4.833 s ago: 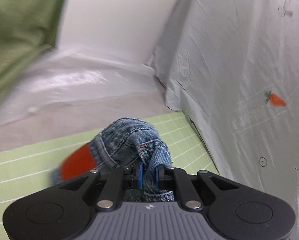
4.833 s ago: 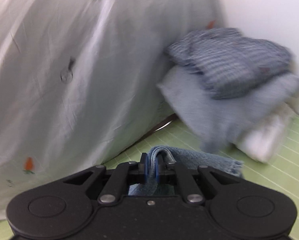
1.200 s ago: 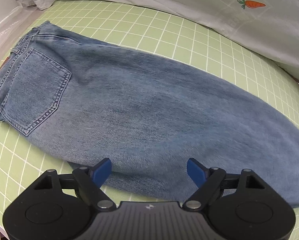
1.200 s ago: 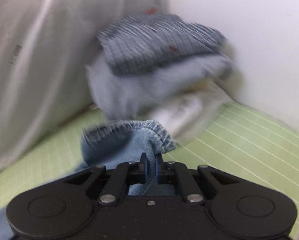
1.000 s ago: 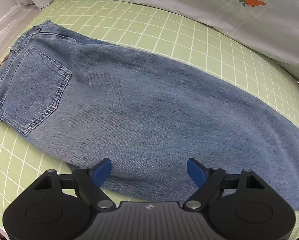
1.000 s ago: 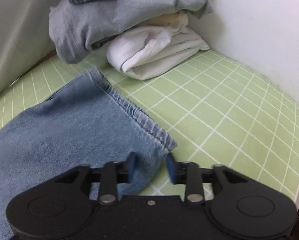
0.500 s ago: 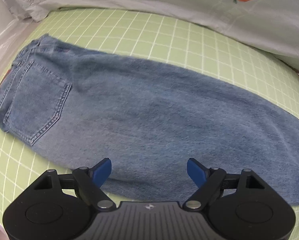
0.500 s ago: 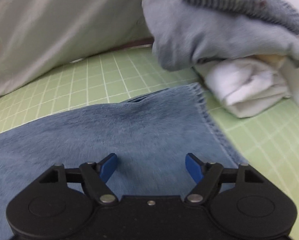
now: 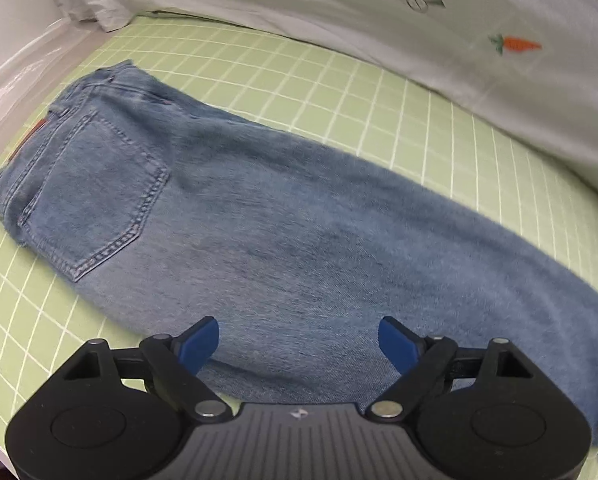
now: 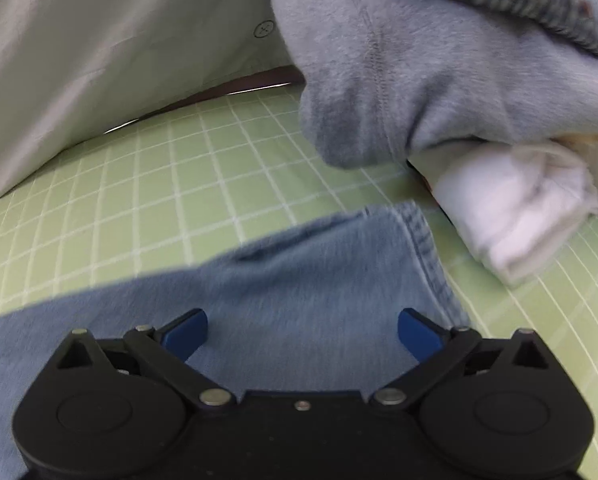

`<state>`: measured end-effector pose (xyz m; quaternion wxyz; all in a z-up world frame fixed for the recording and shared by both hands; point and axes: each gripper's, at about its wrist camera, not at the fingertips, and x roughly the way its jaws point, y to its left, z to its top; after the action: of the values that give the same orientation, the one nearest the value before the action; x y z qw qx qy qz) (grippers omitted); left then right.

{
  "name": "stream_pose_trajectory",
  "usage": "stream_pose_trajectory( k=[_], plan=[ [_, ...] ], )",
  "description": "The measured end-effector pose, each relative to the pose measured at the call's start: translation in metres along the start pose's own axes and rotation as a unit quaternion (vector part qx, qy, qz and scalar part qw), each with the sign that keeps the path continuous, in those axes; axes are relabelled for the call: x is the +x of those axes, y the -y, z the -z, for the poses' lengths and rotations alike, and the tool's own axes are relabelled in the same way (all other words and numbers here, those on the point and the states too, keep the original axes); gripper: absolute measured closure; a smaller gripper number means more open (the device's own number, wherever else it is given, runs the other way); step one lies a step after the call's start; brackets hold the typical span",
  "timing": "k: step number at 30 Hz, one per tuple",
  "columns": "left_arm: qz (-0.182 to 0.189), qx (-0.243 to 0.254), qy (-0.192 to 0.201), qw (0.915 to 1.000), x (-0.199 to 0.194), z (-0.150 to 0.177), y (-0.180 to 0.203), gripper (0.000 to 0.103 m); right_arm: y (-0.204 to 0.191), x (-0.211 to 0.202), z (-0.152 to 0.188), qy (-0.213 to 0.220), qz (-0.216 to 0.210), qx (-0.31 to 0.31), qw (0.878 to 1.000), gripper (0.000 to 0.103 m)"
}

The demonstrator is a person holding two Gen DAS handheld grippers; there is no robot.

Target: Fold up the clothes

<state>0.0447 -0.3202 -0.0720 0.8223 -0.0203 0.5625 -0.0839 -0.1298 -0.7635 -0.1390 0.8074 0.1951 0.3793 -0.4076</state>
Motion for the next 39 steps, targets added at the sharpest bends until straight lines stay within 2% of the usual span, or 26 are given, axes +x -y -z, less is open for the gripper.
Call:
stream_pose_trajectory(
  k=[2,5,10,14,20,28,31,34,39],
  plan=[
    [0.010,-0.016,0.009,0.9998,-0.007,0.005,-0.013,0.016,-0.008,-0.026,0.023,0.005,-0.016,0.011,1.000,0.000],
    [0.024,-0.038,0.025,0.9987,-0.019,0.015,-0.036,0.015,-0.026,-0.059,0.059,-0.010,-0.054,0.023,0.998,0.000],
    [0.046,-0.072,0.052,0.9950,-0.038,0.034,-0.074,0.011,-0.069,-0.098,0.106,-0.038,-0.100,-0.016,0.994,0.000],
    [0.043,-0.078,0.062,0.9941,-0.051,0.050,-0.109,0.011,-0.095,-0.129,0.125,-0.037,-0.120,-0.042,0.991,0.000],
    [0.035,-0.112,0.059,0.9913,-0.057,0.057,-0.169,0.011,-0.128,-0.164,0.138,-0.033,-0.133,-0.041,0.990,0.000],
    [0.041,-0.147,0.061,0.9863,-0.042,0.029,-0.239,0.011,-0.182,-0.181,0.154,-0.035,-0.128,-0.029,0.991,0.000],
    [0.051,-0.159,0.059,0.9842,-0.027,0.014,-0.260,0.011,-0.202,-0.188,0.153,-0.036,-0.125,-0.048,0.990,0.000],
    [0.057,-0.177,0.049,0.9813,-0.008,-0.004,-0.278,0.011,-0.224,-0.189,0.152,-0.032,-0.104,-0.080,0.991,0.000],
    [0.067,-0.206,0.031,0.9757,0.025,-0.035,-0.306,0.011,-0.251,-0.185,0.142,-0.044,-0.088,-0.097,0.990,0.000]
  ],
)
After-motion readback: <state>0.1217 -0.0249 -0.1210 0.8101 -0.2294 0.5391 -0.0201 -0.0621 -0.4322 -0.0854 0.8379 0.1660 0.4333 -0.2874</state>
